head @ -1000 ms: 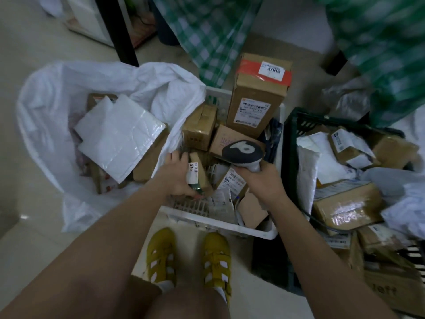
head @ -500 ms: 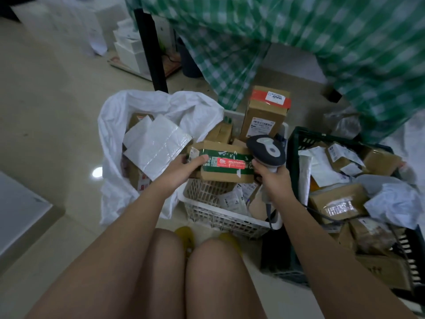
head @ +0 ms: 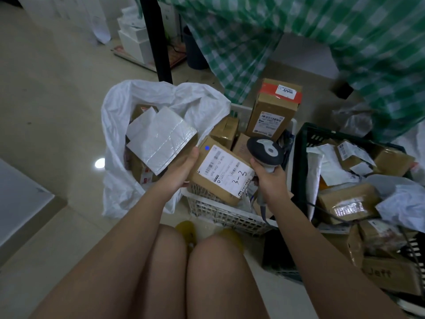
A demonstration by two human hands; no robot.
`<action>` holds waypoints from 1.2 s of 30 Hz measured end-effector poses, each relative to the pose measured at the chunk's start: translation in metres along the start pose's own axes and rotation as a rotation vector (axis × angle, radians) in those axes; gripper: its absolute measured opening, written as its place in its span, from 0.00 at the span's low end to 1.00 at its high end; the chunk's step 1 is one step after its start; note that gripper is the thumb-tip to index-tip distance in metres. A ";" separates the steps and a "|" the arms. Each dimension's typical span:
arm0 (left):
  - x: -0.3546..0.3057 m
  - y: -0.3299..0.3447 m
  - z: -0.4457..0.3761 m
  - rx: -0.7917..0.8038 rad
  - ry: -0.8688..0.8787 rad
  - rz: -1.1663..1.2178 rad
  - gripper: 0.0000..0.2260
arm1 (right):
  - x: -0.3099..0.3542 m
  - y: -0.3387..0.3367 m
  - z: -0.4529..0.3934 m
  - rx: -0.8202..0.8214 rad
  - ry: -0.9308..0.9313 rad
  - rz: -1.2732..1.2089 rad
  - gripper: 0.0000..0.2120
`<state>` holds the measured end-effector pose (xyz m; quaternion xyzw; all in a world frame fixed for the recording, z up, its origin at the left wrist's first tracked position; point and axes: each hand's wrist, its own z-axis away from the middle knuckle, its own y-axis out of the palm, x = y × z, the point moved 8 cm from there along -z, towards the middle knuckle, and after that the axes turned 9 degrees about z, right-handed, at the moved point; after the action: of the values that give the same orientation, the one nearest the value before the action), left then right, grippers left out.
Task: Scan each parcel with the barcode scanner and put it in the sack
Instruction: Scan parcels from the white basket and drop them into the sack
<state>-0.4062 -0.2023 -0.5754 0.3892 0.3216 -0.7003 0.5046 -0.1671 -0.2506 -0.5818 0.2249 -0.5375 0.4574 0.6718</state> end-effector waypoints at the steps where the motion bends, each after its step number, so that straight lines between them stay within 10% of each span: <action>1: 0.001 0.000 -0.003 0.028 0.011 0.027 0.27 | -0.002 0.000 -0.004 -0.006 0.014 0.015 0.24; 14: 0.008 -0.014 -0.011 -0.065 0.093 0.256 0.28 | 0.024 -0.007 -0.010 -0.029 -0.114 0.223 0.07; 21: 0.004 -0.015 -0.008 -0.106 0.122 0.272 0.30 | 0.028 -0.002 0.038 0.331 -0.278 0.472 0.09; 36: 0.003 -0.006 -0.013 -0.092 0.148 0.252 0.31 | 0.053 -0.008 0.047 0.274 -0.479 0.675 0.20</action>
<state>-0.4095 -0.1907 -0.5840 0.4536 0.3383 -0.5854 0.5806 -0.1844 -0.2718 -0.5162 0.2236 -0.6557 0.6534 0.3050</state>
